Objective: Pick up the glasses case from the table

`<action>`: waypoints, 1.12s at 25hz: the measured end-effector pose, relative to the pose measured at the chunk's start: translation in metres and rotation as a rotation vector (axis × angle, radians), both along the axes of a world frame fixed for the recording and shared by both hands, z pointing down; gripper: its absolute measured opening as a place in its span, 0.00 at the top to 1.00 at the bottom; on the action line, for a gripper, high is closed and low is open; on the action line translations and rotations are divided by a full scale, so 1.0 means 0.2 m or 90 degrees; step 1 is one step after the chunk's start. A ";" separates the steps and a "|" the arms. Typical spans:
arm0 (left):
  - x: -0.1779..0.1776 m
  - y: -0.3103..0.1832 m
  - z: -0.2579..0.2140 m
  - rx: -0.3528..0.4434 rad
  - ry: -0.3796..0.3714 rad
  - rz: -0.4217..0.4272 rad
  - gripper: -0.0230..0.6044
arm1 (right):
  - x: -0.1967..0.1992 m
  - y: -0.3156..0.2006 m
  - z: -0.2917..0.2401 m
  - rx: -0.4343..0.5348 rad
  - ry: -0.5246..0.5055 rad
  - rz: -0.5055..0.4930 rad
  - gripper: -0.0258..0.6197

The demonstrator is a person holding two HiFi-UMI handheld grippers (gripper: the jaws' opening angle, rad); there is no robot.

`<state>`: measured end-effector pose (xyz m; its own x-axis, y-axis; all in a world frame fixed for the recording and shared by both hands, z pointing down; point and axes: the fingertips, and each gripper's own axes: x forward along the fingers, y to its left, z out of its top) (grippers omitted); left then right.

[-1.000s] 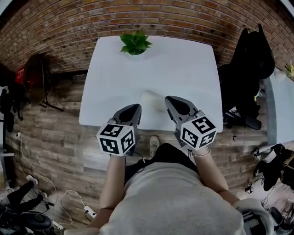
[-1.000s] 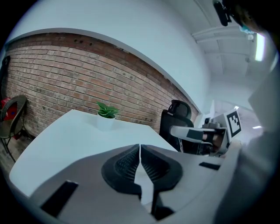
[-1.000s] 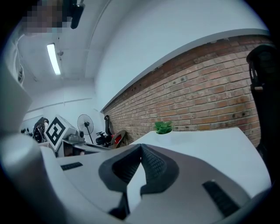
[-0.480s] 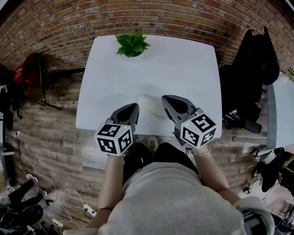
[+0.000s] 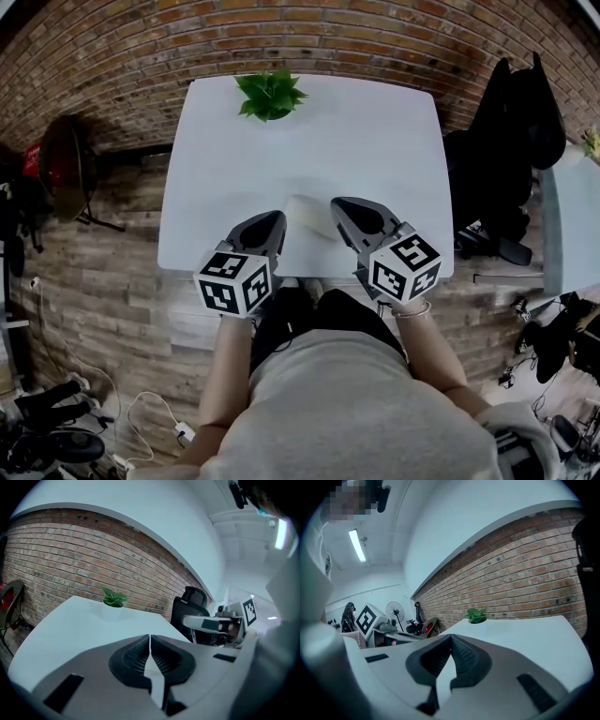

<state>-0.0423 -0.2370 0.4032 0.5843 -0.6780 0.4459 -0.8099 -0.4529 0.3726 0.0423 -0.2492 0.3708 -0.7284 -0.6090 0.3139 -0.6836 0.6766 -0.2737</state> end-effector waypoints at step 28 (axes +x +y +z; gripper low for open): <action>-0.05 0.04 0.04 -0.027 0.006 0.034 0.95 | -0.05 -0.01 0.07 0.006 0.125 -0.065 0.96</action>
